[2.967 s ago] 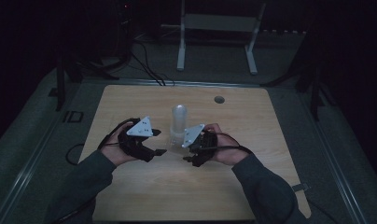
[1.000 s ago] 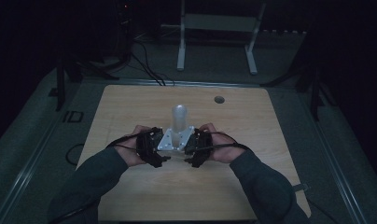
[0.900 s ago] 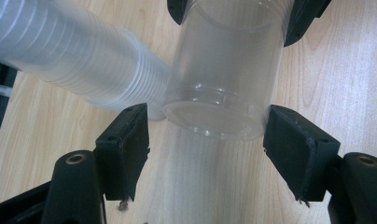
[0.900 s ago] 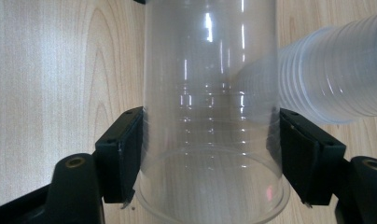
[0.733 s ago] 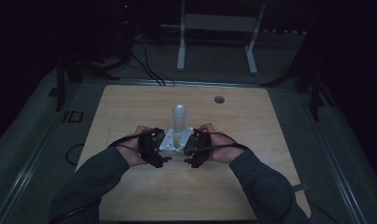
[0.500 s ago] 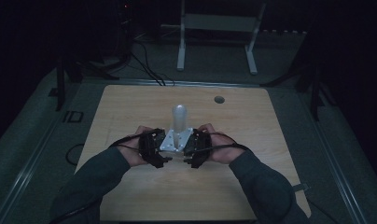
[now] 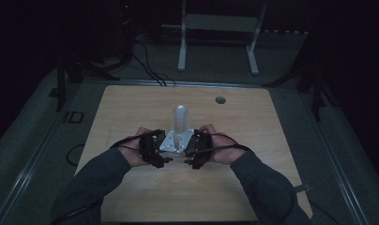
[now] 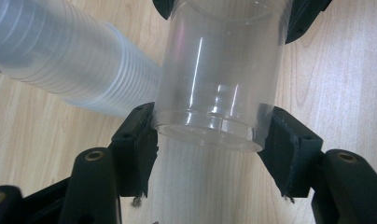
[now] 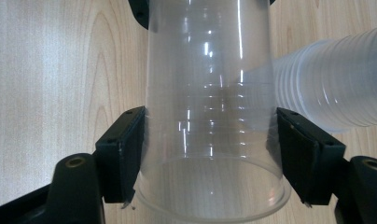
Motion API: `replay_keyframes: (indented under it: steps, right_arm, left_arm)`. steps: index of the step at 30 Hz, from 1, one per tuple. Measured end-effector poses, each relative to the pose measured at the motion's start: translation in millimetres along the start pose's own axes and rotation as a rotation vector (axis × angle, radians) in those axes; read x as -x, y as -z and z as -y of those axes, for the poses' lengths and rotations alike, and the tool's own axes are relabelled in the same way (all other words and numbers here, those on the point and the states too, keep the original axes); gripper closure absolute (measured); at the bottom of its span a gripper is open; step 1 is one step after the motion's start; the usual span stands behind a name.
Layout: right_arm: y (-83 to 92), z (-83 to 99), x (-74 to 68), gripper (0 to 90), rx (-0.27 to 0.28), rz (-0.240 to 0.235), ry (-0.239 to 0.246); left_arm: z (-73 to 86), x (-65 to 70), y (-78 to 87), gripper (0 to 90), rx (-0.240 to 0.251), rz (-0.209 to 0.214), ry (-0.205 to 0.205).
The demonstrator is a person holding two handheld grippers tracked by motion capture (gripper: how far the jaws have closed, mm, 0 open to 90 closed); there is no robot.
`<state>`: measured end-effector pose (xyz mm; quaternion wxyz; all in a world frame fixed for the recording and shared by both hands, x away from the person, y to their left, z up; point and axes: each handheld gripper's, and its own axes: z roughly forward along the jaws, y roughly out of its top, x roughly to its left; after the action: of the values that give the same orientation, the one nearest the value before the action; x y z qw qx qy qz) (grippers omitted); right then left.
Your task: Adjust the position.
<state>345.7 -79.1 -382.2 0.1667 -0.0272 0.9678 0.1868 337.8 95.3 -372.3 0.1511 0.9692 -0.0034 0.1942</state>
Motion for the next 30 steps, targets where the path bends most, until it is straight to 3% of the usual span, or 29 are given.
replay_keyframes:
  steps: [1,14,30]
  right_arm:
    - [0.1,0.2,-0.1,29.0,0.001,-0.007,0.0]
    - [4.3,1.3,0.8,16.2,0.031,-0.006,-0.012]
    - [15.8,1.4,2.3,13.3,0.08,0.009,-0.025]
  left_arm:
    - [0.2,10.1,-8.7,40.8,0.128,-0.001,0.145]
    - [9.6,8.5,-10.2,41.9,0.152,-0.001,0.182]
    - [20.8,5.7,-14.0,41.9,0.167,-0.001,0.234]
